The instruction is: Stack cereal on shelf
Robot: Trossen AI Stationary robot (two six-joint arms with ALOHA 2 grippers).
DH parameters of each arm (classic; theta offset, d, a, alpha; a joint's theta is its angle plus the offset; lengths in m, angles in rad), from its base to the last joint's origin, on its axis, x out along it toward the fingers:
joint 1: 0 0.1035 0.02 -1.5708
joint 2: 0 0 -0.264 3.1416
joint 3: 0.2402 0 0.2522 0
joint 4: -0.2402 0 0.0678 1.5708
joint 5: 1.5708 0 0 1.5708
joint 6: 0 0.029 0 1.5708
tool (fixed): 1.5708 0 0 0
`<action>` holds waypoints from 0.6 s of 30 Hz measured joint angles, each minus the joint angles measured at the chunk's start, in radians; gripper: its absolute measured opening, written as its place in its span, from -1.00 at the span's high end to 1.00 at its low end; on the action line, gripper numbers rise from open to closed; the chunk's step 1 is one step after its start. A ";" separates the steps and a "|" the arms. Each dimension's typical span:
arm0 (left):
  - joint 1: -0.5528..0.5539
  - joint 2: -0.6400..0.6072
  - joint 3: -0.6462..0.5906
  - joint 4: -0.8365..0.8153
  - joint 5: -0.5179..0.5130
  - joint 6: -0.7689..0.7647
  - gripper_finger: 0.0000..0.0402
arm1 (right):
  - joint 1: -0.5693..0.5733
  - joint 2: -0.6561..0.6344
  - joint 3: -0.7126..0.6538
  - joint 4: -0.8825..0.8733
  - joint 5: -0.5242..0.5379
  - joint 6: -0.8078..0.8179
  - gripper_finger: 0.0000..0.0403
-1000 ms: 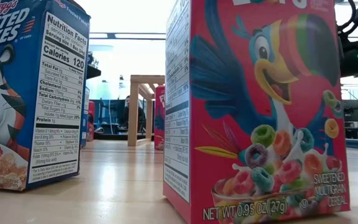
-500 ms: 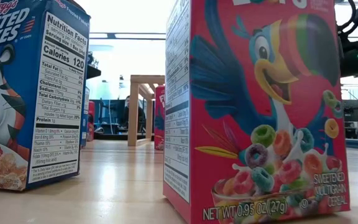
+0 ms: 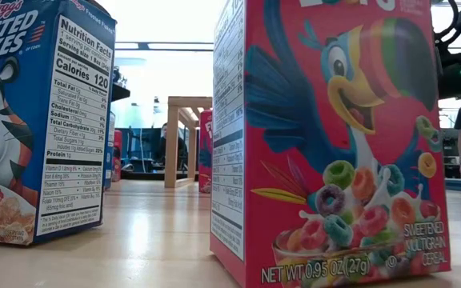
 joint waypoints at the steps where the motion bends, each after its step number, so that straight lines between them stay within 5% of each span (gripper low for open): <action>1: 0.000 0.000 0.000 0.000 0.000 0.000 0.98 | 0.000 0.000 0.000 0.000 0.000 0.000 1.00; 18: 0.000 0.000 0.000 0.002 0.000 -0.088 0.98 | 0.000 0.000 0.000 0.088 -0.061 0.011 1.00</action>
